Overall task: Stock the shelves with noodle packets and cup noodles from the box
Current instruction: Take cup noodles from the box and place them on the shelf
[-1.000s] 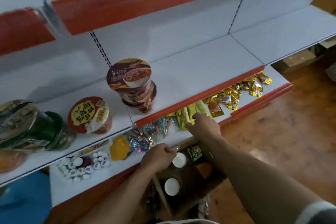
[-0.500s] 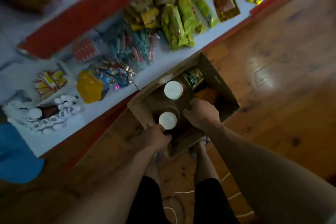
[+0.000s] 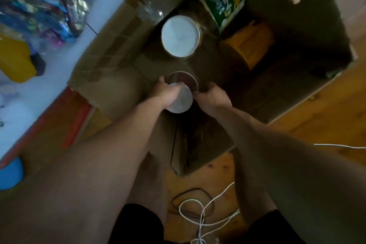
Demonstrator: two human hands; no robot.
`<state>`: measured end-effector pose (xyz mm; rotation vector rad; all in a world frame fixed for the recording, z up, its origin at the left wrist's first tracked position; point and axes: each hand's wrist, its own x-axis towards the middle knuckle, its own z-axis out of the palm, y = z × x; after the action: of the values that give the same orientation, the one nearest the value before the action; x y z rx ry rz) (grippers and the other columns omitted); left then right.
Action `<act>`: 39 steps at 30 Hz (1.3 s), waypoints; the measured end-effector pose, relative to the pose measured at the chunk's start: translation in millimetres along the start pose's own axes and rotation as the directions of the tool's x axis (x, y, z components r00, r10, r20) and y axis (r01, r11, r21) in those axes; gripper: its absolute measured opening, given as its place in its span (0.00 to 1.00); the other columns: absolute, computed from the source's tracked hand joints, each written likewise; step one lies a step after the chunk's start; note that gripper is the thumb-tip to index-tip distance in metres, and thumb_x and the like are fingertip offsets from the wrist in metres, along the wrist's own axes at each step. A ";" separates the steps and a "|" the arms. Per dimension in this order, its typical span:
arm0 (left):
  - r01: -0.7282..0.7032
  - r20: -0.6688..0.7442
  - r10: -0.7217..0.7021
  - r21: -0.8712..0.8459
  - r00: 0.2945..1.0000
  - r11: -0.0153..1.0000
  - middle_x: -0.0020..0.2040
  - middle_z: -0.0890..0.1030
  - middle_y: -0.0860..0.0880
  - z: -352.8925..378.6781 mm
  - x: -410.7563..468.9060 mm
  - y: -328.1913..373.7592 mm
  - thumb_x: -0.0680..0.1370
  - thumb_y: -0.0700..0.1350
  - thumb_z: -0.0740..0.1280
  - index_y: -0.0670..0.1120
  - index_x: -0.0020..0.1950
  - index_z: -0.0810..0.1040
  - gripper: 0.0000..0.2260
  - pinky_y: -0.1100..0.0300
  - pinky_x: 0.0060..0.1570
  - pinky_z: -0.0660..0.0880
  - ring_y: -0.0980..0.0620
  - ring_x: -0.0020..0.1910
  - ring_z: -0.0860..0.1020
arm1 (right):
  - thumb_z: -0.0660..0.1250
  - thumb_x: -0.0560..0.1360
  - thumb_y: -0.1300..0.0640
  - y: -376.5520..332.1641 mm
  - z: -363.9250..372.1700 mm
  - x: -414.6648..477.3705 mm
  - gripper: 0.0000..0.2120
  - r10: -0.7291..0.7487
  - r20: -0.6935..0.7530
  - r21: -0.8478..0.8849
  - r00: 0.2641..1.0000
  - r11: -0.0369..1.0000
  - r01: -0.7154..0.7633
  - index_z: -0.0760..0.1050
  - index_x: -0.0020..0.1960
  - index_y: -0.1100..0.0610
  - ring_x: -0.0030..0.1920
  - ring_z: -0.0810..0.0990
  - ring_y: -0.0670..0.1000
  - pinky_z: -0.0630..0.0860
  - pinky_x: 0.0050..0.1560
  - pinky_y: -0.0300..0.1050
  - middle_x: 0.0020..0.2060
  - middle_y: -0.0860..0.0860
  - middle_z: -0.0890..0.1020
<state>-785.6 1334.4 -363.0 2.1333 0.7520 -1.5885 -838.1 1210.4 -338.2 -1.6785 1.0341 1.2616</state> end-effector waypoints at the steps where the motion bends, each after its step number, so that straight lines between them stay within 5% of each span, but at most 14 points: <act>1: 0.009 0.005 -0.009 -0.015 1.000 1.000 0.75 0.66 0.44 1.5 8.6 -0.2 0.79 0.57 0.65 0.47 0.80 0.53 0.35 0.51 0.64 0.68 0.41 0.71 0.68 | 0.63 0.80 0.48 -0.4 3.9 7.6 0.25 0.032 0.017 0.037 0.999 0.999 -0.032 0.64 0.74 0.54 0.67 0.73 0.56 0.71 0.61 0.46 0.69 0.54 0.73; 6: 0.035 0.066 -0.032 -0.046 0.997 0.998 0.76 0.65 0.44 11.7 32.4 -6.4 0.81 0.59 0.61 0.47 0.80 0.57 0.32 0.52 0.68 0.64 0.43 0.73 0.66 | 0.58 0.82 0.46 -2.0 20.7 33.6 0.26 0.086 0.151 0.144 0.985 0.984 -0.107 0.62 0.76 0.57 0.69 0.71 0.58 0.68 0.65 0.45 0.71 0.57 0.70; 10: 0.054 0.082 -0.045 -0.105 0.996 0.993 0.69 0.73 0.44 16.9 34.1 -13.0 0.81 0.60 0.61 0.47 0.75 0.67 0.27 0.54 0.57 0.67 0.44 0.63 0.72 | 0.62 0.80 0.43 0.1 29.0 30.5 0.29 0.181 0.258 0.333 0.949 0.905 -0.263 0.61 0.76 0.55 0.68 0.70 0.58 0.72 0.67 0.52 0.71 0.55 0.69; 15: 0.049 0.096 -0.032 -0.183 0.995 0.982 0.63 0.76 0.44 12.7 10.9 -14.9 0.80 0.58 0.61 0.48 0.72 0.70 0.24 0.56 0.50 0.68 0.46 0.57 0.74 | 0.64 0.79 0.46 4.9 25.1 6.0 0.29 0.182 0.253 0.441 0.950 0.852 -0.281 0.61 0.77 0.53 0.67 0.71 0.57 0.74 0.64 0.51 0.71 0.54 0.69; 19: 0.001 0.103 0.021 -0.209 0.994 0.978 0.61 0.76 0.45 3.9 -34.0 -7.7 0.80 0.59 0.62 0.50 0.72 0.70 0.23 0.54 0.53 0.70 0.45 0.58 0.74 | 0.63 0.80 0.47 1.7 7.4 -30.0 0.29 0.159 0.184 0.465 0.970 0.855 -0.228 0.59 0.78 0.51 0.66 0.71 0.58 0.72 0.67 0.54 0.70 0.56 0.69; 27: -0.022 -0.128 -0.034 -0.417 0.991 0.908 0.57 0.77 0.46 -12.0 -159.0 8.8 0.80 0.62 0.60 0.49 0.67 0.72 0.22 0.60 0.36 0.68 0.50 0.46 0.75 | 0.61 0.81 0.49 -14.2 -50.3 -141.1 0.24 0.019 0.078 0.427 0.997 0.903 -0.051 0.63 0.76 0.50 0.61 0.71 0.53 0.73 0.65 0.49 0.67 0.53 0.71; 33: -0.006 -0.184 -0.156 -0.665 0.970 0.747 0.61 0.74 0.45 -12.8 -265.1 8.7 0.76 0.69 0.60 0.48 0.70 0.70 0.31 0.52 0.50 0.70 0.45 0.56 0.73 | 0.60 0.81 0.47 -9.8 -91.6 -242.6 0.21 -0.155 -0.007 0.339 0.988 0.929 0.148 0.67 0.74 0.47 0.55 0.70 0.49 0.69 0.55 0.44 0.58 0.48 0.71; 39: -0.078 -0.119 -0.030 -0.800 0.992 0.595 0.62 0.74 0.45 -29.7 -355.6 -7.4 0.73 0.63 0.70 0.52 0.73 0.68 0.32 0.50 0.54 0.70 0.45 0.58 0.72 | 0.61 0.80 0.45 -0.3 -112.7 -345.2 0.19 -0.297 -0.101 0.281 0.949 0.907 0.314 0.71 0.71 0.46 0.57 0.71 0.50 0.71 0.56 0.46 0.59 0.48 0.74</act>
<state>-846.0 1288.8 -14.2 1.5204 1.1924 -0.8098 -860.5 1158.8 20.6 -1.5755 0.8974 0.8170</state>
